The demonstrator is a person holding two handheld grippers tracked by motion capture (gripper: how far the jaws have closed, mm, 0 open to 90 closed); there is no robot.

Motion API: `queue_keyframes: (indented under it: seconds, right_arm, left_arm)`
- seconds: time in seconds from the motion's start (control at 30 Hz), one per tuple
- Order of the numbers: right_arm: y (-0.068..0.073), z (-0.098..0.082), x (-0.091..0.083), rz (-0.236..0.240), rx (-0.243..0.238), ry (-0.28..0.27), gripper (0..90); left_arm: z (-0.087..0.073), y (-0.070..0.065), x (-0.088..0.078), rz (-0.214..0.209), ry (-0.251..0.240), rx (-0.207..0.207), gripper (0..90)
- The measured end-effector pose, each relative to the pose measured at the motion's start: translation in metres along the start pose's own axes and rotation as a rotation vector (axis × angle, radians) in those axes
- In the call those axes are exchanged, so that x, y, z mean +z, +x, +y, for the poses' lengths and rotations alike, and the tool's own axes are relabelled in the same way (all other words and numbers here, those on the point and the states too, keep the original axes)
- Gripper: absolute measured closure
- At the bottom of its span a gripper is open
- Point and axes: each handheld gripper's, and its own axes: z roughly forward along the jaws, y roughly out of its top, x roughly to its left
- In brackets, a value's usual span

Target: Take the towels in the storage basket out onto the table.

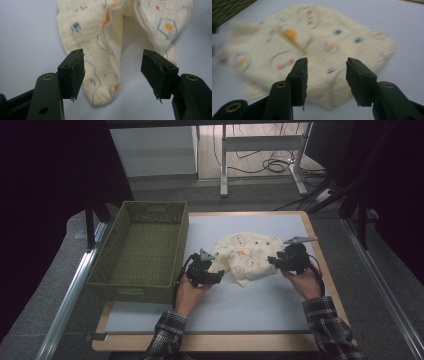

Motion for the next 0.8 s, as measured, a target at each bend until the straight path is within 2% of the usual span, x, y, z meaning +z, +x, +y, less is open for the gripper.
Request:
queue_keyframes:
  seconds: [0.17,0.27,0.33,0.43,0.47,0.5,0.53,0.57,0.63,0.67,0.8]
  right_arm:
    - [0.044,-0.016,0.013,0.15,-0.062,0.059,57.3]
    - [0.07,-0.022,0.031,0.192,-0.107,0.085,56.6]
    - [0.081,-0.024,0.044,0.183,-0.139,0.103,53.8]
    - [0.088,-0.026,0.062,0.116,-0.167,0.114,55.0]
    - [0.089,-0.026,0.064,0.107,-0.17,0.094,60.8]
    - [0.09,-0.026,0.065,0.075,-0.184,0.086,70.3]
    - [0.092,-0.026,0.065,0.064,-0.206,0.084,80.5]
    - [0.093,-0.027,0.065,0.078,-0.213,0.084,85.5]
    - [0.094,-0.026,0.062,0.07,-0.237,0.108,87.7]
    - [0.094,-0.026,0.059,0.073,-0.245,0.12,88.0]
    - [0.085,-0.03,0.033,0.081,-0.232,0.112,87.9]
  left_arm:
    - [-0.013,0.0,0.001,-0.001,0.02,0.003,38.2]
    - [-0.016,-0.002,0.008,-0.002,0.04,0.004,40.9]
    - [-0.018,-0.003,0.013,0.012,0.049,0.007,42.3]
    - [-0.019,-0.001,0.018,0.041,0.046,0.011,48.3]
    - [-0.019,0.0,0.02,0.048,0.045,0.013,51.4]
    - [-0.019,0.0,0.02,0.055,0.042,0.017,56.4]
    - [-0.018,0.0,0.021,0.063,0.043,0.024,61.8]
    - [-0.018,0.0,0.021,0.072,0.044,0.03,67.1]
    - [-0.018,0.0,0.021,0.061,0.042,0.03,80.9]
    - [-0.018,-0.001,0.02,0.059,0.041,0.032,84.3]
    - [-0.023,-0.006,0.012,0.043,0.038,0.047,86.0]
